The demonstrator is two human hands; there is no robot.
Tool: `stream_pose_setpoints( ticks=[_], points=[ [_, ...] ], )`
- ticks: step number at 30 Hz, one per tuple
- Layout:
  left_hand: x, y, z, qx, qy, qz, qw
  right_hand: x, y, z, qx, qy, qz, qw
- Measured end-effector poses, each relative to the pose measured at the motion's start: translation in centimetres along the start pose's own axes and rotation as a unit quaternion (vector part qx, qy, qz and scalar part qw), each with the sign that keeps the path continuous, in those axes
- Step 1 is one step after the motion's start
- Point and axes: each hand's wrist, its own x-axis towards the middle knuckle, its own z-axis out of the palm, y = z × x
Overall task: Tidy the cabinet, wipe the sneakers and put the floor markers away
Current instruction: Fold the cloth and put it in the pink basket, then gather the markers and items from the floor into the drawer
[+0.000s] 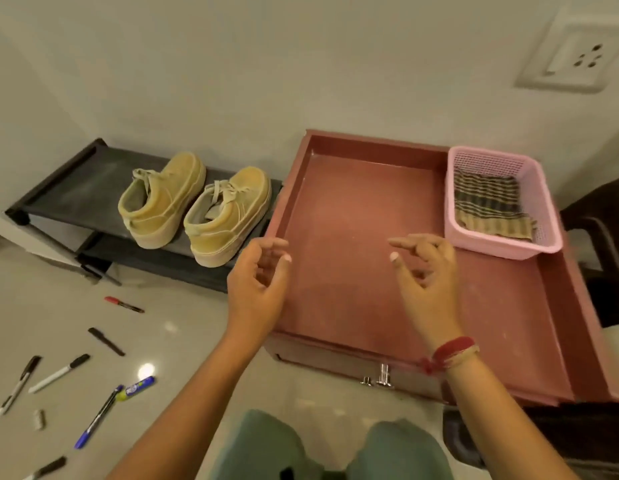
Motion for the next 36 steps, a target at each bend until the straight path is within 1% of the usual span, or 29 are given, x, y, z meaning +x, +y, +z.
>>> stream_pose_setpoints(
  ticks=[3, 6, 8, 10, 13, 17, 19, 21, 24, 26, 28, 31, 36],
  points=[
    [1.4, -0.2, -0.9, -0.003, 0.002, -0.059, 0.998, 1.5, -0.6, 1.2, 0.002, -0.054, 0.020, 0.998],
    [1.6, 0.8, -3.1, 0.044, 0.018, -0.122, 0.991, 3.0, -2.5, 1.7, -0.005, -0.102, 0.066, 0.993],
    [1.2, 2.0, -5.0, 0.070, 0.023, -0.184, 0.980, 4.0, -4.5, 1.1, -0.020, -0.115, 0.097, 0.988],
    [0.6, 4.1, -7.2, 0.086, 0.030, -0.264, 0.960, 4.6, -7.0, 0.1, -0.043, -0.122, 0.120, 0.984],
    [-0.2, 9.3, -10.3, 0.091, 0.022, -0.358, 0.929, 5.8, -12.2, -2.4, -0.057, -0.145, 0.154, 0.976],
    [-0.6, 17.1, -14.3, 0.077, 0.033, -0.484, 0.871, 6.7, -19.3, -6.3, -0.075, -0.204, 0.178, 0.960],
    [-0.9, 19.8, -16.3, 0.066, 0.036, -0.518, 0.852, 6.6, -21.7, -7.3, -0.090, -0.231, 0.182, 0.952],
    [-1.2, 21.6, -18.1, 0.050, 0.046, -0.532, 0.844, 6.6, -23.3, -7.3, -0.095, -0.274, 0.175, 0.941],
    [-3.0, 23.0, -20.3, 0.032, 0.084, -0.542, 0.835, 6.3, -24.5, -6.0, -0.123, -0.381, 0.175, 0.899],
    [-5.1, 23.1, -21.6, 0.020, 0.121, -0.560, 0.819, 5.8, -24.7, -4.6, -0.152, -0.431, 0.162, 0.875],
    [-7.6, 22.6, -23.2, 0.011, 0.159, -0.596, 0.787, 5.5, -25.2, -2.6, -0.185, -0.464, 0.126, 0.857],
    [-11.2, 21.4, -25.5, -0.017, 0.224, -0.647, 0.728, 5.7, -27.4, 2.0, -0.210, -0.519, 0.088, 0.824],
    [-13.9, 18.9, -30.0, -0.092, 0.270, -0.689, 0.667, 5.3, -30.7, 12.5, -0.235, -0.593, 0.104, 0.763]
  ],
)
